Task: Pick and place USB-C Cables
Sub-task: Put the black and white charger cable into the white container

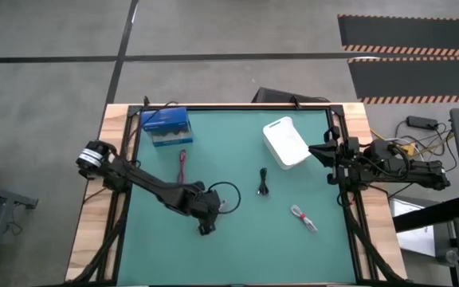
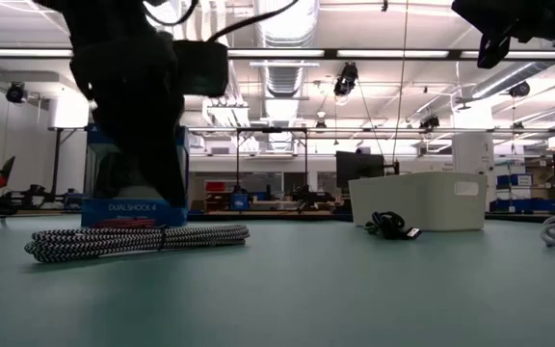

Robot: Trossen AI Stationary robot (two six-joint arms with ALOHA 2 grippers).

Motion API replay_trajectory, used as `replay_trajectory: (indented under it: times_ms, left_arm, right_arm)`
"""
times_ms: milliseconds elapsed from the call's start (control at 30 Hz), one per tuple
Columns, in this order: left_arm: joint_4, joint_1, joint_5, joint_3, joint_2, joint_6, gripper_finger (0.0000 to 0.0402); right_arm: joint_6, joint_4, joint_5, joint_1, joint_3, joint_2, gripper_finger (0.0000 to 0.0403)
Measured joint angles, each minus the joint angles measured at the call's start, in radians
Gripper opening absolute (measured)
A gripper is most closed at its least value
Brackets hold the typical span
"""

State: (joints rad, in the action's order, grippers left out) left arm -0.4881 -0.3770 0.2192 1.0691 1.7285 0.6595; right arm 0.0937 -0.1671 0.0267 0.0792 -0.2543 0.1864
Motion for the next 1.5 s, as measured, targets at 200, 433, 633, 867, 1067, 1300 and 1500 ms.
replay_trajectory:
  times_ms: [200,433,633,867,1067,1300,1500]
  left_arm:
    - [0.061,-0.005,-0.008,-0.002,0.046,-0.013,0.0171]
    - [0.064,-0.005,-0.011,-0.028,0.078,0.057,0.0127]
    - [0.061,-0.004,-0.017,-0.033,0.072,0.067,0.0056]
    - [0.061,-0.004,-0.032,-0.034,0.07,0.077,0.0013]
    - [0.034,-0.005,-0.053,-0.006,0.057,0.038,0.0013]
    - [-0.124,0.004,-0.047,0.117,0.027,-0.105,0.0012]
    - [-0.234,0.013,-0.045,0.262,0.024,-0.246,0.0012]
  right_arm:
    - [0.0,0.006,0.0,0.0,0.0,0.001,0.0029]
    - [0.0,0.008,0.0,0.0,0.0,0.005,0.0029]
    - [0.0,0.007,0.0,0.0,0.0,0.006,0.0029]
    - [0.001,0.006,0.0,0.0,0.0,0.006,0.0029]
    - [0.002,0.006,0.0,0.0,0.0,0.006,0.0029]
    - [0.003,0.005,0.0,0.0,0.0,0.005,0.0029]
    - [0.004,0.004,0.0,0.0,0.0,0.005,0.0029]
